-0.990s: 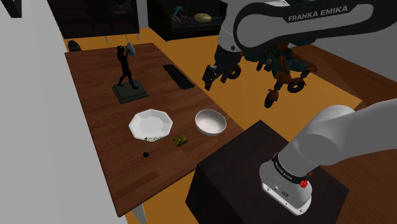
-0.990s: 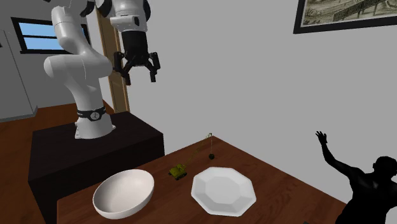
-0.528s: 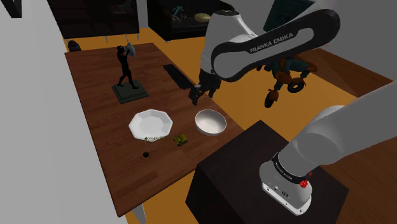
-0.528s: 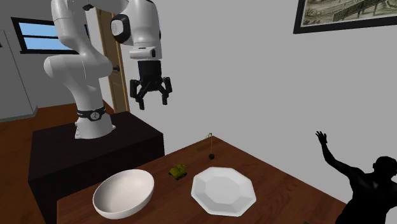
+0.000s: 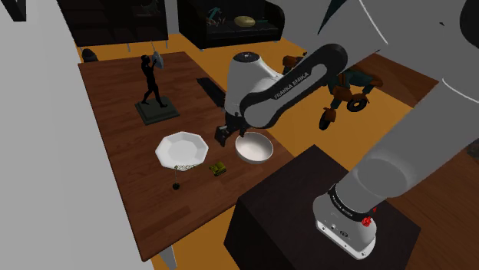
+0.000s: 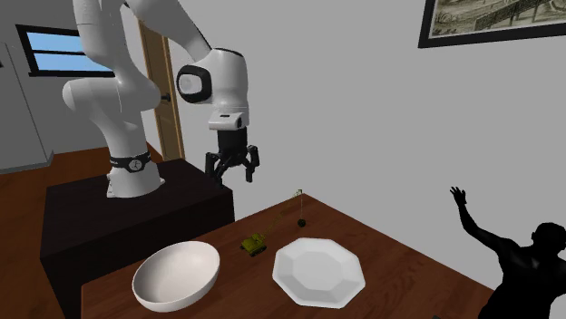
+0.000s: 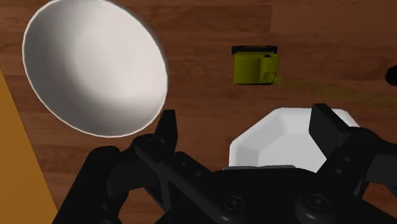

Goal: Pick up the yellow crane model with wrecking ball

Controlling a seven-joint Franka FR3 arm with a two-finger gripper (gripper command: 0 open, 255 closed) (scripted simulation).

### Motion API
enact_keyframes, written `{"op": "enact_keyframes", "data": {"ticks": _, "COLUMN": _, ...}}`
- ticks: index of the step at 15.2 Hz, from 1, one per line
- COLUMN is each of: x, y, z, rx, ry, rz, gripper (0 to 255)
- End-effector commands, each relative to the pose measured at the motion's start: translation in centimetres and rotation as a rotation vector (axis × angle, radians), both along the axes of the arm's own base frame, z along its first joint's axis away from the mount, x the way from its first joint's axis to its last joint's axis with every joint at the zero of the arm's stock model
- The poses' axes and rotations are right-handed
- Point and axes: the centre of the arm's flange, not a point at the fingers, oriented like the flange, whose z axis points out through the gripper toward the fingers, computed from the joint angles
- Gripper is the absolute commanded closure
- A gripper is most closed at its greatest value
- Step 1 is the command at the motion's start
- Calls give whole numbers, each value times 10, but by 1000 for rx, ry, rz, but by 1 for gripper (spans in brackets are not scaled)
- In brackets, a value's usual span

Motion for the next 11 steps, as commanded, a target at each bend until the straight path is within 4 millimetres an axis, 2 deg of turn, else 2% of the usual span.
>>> {"op": "enact_keyframes", "data": {"ticks": 1, "x": 4, "y": 8, "z": -25, "rx": -5, "ry": 6, "rz": -11, "gripper": 0}}
{"op": "enact_keyframes", "data": {"ticks": 9, "x": 25, "y": 36, "z": -127, "rx": -30, "ry": 34, "rz": -50, "gripper": 0}}
{"op": "enact_keyframes", "data": {"ticks": 11, "x": 27, "y": 40, "z": -144, "rx": -33, "ry": 38, "rz": -54, "gripper": 0}}
